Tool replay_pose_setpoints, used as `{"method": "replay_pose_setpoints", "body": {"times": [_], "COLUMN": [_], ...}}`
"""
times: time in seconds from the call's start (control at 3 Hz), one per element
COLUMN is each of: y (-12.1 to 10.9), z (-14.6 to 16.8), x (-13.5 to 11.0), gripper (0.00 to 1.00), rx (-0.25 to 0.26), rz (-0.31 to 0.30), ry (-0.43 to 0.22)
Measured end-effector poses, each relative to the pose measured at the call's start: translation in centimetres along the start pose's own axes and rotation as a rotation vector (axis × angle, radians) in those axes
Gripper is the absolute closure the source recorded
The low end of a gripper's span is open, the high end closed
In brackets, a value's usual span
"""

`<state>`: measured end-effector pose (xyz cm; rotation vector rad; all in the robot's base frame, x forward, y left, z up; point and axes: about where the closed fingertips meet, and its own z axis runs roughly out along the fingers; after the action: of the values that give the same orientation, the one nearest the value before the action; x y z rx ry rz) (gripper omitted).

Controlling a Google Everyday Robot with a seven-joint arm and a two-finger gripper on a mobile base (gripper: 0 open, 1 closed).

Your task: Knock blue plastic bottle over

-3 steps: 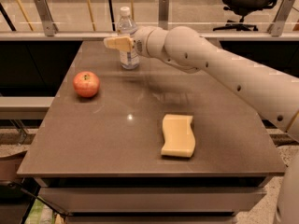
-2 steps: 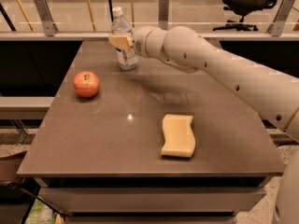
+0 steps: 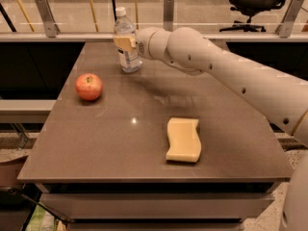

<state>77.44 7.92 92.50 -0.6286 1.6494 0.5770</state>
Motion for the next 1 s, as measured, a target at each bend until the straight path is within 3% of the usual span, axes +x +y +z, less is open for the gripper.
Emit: {"method": "replay_pose_setpoints", "body": {"times": [0.33, 1.0], "y": [0.2, -0.5], "z": [0.1, -2.8], "x": [0.0, -2.1], "gripper": [1.00, 1.00], "rx": [-0.003, 0.020], "rz": [0.000, -0.028], "ry": [0.000, 0.068]}}
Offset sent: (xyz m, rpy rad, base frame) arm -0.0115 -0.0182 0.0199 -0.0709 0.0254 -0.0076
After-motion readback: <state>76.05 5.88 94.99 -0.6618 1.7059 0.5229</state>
